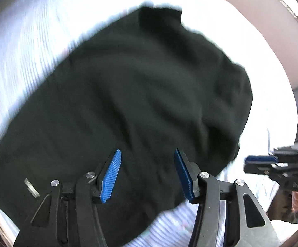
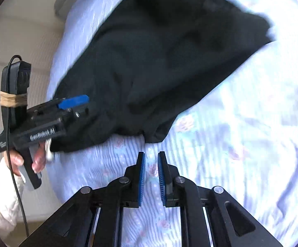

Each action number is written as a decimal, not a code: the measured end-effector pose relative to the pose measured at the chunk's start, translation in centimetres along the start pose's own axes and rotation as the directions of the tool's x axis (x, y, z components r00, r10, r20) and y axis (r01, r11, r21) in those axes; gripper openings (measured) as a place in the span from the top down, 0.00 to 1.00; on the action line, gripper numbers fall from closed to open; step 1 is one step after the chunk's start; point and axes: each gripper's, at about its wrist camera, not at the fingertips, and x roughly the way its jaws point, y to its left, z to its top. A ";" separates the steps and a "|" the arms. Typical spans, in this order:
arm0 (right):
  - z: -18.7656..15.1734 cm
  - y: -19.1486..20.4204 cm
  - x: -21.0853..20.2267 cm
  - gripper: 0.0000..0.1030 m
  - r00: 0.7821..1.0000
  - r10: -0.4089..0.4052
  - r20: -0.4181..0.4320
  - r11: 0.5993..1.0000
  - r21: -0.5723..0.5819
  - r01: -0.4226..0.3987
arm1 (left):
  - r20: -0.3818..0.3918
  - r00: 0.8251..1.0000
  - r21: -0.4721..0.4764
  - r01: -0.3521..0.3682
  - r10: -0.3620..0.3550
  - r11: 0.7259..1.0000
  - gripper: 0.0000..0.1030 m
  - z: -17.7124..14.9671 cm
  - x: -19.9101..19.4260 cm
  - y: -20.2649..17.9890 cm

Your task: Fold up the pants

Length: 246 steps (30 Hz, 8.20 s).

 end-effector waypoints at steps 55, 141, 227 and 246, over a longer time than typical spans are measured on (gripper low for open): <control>5.6 -12.3 -1.0 0.59 0.937 -0.015 0.350 0.861 0.480 -0.166 | -0.076 0.996 0.305 -0.025 0.050 0.952 0.45 24.0 12.4 -4.2; -5.4 24.8 6.0 0.36 0.978 -0.192 0.080 0.924 -0.321 0.208 | 0.220 0.975 -0.605 0.117 0.024 0.788 0.36 -20.1 -9.3 24.5; 5.6 -1.5 -18.5 0.36 0.893 -0.239 0.381 0.971 0.067 0.231 | -0.181 0.970 -0.515 -0.236 0.164 0.824 0.38 17.0 1.9 -8.4; 6.0 0.7 -11.5 0.36 0.959 -0.074 0.274 0.988 -0.113 0.109 | -0.056 0.974 -0.528 -0.214 0.218 0.822 0.27 1.4 -7.7 0.3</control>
